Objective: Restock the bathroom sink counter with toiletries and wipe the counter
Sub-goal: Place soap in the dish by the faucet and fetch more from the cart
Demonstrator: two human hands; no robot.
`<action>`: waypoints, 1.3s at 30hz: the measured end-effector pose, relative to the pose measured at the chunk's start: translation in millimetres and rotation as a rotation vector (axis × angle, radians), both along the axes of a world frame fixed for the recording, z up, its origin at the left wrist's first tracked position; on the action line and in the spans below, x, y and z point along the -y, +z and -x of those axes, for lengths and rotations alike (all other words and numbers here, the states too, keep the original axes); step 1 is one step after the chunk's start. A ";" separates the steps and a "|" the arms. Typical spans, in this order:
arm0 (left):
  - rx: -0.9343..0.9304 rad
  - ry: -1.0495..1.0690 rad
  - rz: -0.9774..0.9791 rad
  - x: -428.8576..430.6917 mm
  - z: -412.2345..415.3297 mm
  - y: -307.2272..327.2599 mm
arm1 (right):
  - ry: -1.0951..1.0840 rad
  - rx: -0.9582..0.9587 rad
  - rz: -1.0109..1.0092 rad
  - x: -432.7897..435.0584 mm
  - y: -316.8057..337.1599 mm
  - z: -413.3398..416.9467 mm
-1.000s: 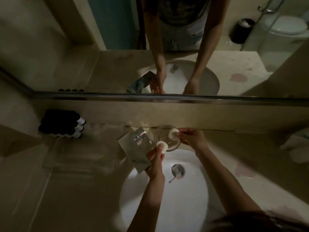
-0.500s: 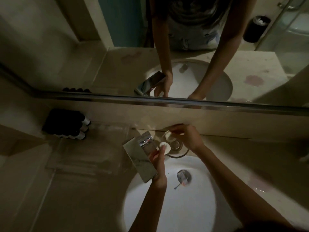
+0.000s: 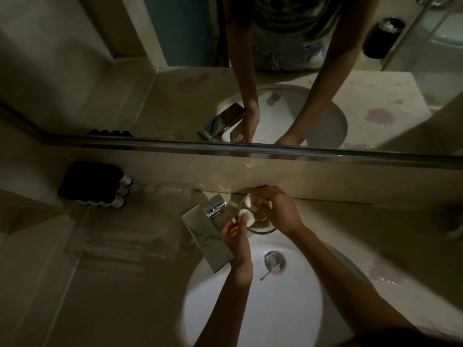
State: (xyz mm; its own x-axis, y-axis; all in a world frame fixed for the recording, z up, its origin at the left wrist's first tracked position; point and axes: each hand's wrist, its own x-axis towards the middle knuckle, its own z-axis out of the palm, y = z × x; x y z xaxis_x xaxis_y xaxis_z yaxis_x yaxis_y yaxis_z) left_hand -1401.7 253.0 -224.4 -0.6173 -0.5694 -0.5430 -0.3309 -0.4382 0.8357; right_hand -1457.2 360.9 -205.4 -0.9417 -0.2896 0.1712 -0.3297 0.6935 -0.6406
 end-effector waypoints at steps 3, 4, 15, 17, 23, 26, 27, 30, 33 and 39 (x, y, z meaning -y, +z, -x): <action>-0.022 0.024 0.029 -2.9 0.4 -7.6 | -0.024 0.021 -0.009 -1.3 -6.2 0.5; -0.025 0.026 0.045 -3.6 0.9 -8.8 | -0.025 0.026 -0.007 -1.0 -6.5 0.4; -0.066 -0.016 0.320 -12.9 0.2 -9.9 | -0.029 0.092 0.186 -1.4 -9.0 -1.6; -0.051 -0.018 0.347 -13.9 0.6 -11.7 | -0.028 0.096 0.214 -2.8 -10.7 -2.4; -0.015 -0.052 0.429 -19.3 -2.8 -16.2 | -0.031 0.036 0.158 -0.5 -11.3 -4.7; -0.024 -0.061 0.481 -24.2 -5.6 -14.4 | -0.008 0.049 0.162 -1.5 -12.0 -2.0; -0.027 -0.058 0.490 -25.2 -5.8 -13.7 | -0.002 0.059 0.167 -1.9 -12.6 -1.1; -0.036 -0.060 0.509 -26.6 -6.8 -13.9 | 0.017 0.080 0.187 -2.4 -15.3 0.0; -0.069 -0.073 0.555 -26.4 -9.7 -16.3 | 0.026 0.087 0.210 -2.1 -17.2 -2.2; -0.080 -0.144 0.625 -23.0 -16.8 -21.1 | 0.028 0.062 0.239 -2.2 -15.7 -2.8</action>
